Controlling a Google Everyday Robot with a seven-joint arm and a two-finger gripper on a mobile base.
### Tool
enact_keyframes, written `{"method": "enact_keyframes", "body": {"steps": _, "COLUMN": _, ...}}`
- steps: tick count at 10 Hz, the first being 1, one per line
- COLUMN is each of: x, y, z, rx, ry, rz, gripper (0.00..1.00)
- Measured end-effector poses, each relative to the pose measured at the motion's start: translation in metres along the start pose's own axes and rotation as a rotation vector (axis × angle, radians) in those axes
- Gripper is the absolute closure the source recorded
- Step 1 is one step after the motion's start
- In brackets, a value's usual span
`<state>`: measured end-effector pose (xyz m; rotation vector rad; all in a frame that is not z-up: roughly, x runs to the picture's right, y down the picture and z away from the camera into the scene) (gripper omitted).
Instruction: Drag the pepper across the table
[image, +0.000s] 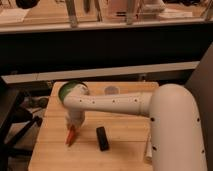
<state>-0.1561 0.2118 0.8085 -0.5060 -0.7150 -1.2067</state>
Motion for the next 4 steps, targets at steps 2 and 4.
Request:
{"method": "enact_keyframes", "body": {"steps": 2, "x": 0.003, "y": 0.006, "z": -0.005, "rx": 0.013, "ry": 0.000, "rz": 0.016, "gripper": 0.96}}
{"method": "enact_keyframes", "body": {"steps": 4, "x": 0.009, "y": 0.021, "z": -0.012, "rx": 0.027, "ry": 0.000, "rz": 0.040, "gripper": 0.96}}
